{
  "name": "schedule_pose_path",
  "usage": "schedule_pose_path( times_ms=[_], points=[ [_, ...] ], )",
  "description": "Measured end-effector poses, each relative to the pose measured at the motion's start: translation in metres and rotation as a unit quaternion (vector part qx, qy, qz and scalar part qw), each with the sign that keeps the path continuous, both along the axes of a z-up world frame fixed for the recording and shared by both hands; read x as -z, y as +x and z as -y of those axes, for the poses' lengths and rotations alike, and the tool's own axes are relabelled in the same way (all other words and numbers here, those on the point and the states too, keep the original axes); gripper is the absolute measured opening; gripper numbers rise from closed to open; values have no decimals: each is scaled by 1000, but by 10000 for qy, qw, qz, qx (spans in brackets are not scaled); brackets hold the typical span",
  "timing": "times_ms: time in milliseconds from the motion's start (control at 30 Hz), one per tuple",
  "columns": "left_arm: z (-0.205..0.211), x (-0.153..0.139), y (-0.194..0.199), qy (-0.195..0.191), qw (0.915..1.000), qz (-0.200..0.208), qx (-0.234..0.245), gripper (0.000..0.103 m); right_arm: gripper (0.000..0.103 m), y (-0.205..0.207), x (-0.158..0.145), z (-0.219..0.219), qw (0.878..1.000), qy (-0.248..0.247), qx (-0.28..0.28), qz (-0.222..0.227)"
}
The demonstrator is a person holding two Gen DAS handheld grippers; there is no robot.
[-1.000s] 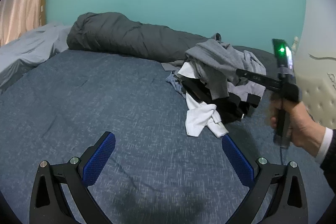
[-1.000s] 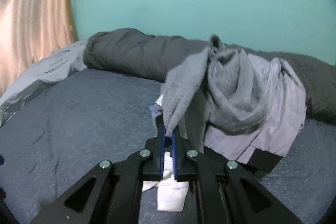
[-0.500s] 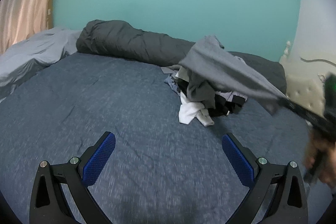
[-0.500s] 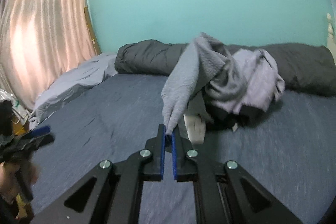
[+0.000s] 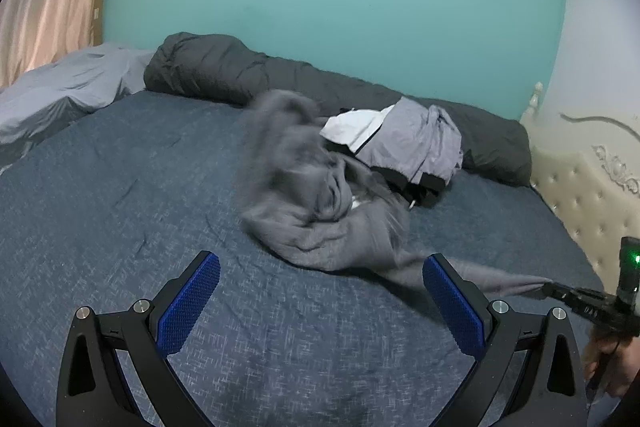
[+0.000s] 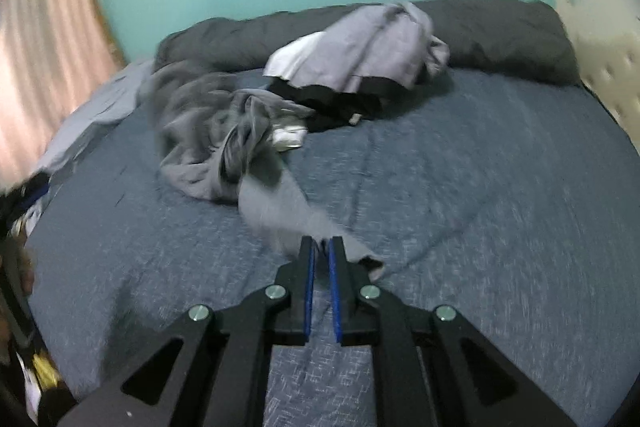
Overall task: Fold clothes
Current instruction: 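Pull the grey hoodie off the pile and lay it on the sheet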
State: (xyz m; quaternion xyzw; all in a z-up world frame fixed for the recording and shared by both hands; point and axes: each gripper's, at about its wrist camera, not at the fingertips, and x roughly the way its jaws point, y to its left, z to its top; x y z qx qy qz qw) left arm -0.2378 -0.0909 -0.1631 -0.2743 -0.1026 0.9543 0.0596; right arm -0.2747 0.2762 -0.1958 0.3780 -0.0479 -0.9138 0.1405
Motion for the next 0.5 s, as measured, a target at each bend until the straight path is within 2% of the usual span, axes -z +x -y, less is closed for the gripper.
schedule_pose_path(
  times_ms=[33,67,133,200,367,500],
  points=[
    [0,5,-2,-23,10000,30,-16,103,16,-2,0,-1,10000,-65,17,-23],
    [1,9,-3,-44,10000,60,-34,103,30,-4,1,-2,9999,-112,28,-50],
    [4,20,-8,-14,9999,132,-111,103,41,-11,3,2,9998,-182,-14,-74],
    [9,32,-13,67,9997,192,-167,103,43,-19,12,10,9997,-215,-89,-15],
    [13,62,-29,35,9991,334,-255,103,64,-45,34,39,9986,-365,-268,257],
    [14,84,-40,17,9984,477,-301,103,66,-68,59,71,9970,-297,-527,488]
  ],
)
